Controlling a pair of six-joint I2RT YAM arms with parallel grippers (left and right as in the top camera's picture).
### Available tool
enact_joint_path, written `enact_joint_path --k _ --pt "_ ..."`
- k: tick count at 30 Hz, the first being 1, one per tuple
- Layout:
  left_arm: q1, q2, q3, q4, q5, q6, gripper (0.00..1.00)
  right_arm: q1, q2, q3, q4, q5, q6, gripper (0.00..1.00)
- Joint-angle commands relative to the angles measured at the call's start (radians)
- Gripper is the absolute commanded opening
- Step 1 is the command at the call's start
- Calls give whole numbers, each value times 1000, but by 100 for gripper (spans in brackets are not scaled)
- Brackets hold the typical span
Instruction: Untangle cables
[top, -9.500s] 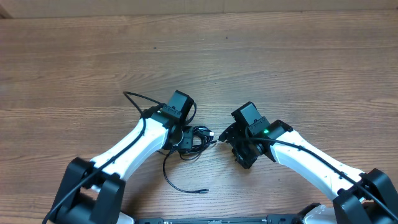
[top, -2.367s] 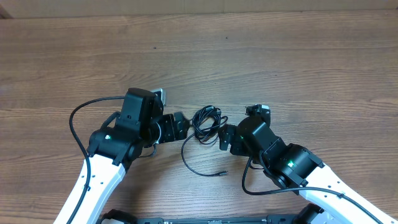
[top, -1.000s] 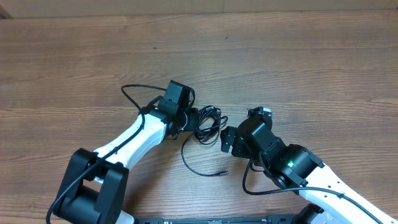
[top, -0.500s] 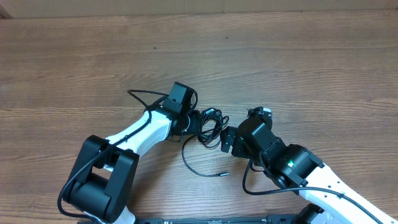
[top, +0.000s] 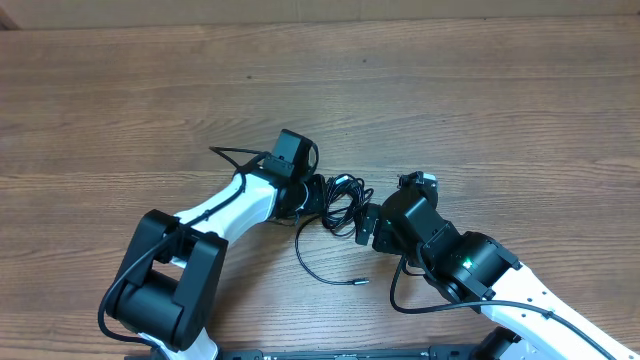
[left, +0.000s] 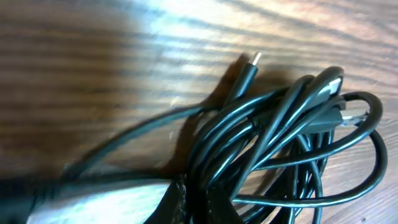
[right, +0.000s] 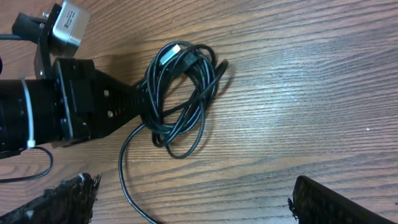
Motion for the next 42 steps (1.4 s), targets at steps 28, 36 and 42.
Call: enact_joint_path --k 28,36,42 --pt "75 -848 -2 -555 -330 6 5 -1 -2 18 2 -14 4 100" --pt "75 -856 -2 -574 -307 7 4 -1 -3 18 10 -42 4 100" --pt "75 -848 -2 -568 -261 44 4 -1 -3 18 42 -117 4 100"
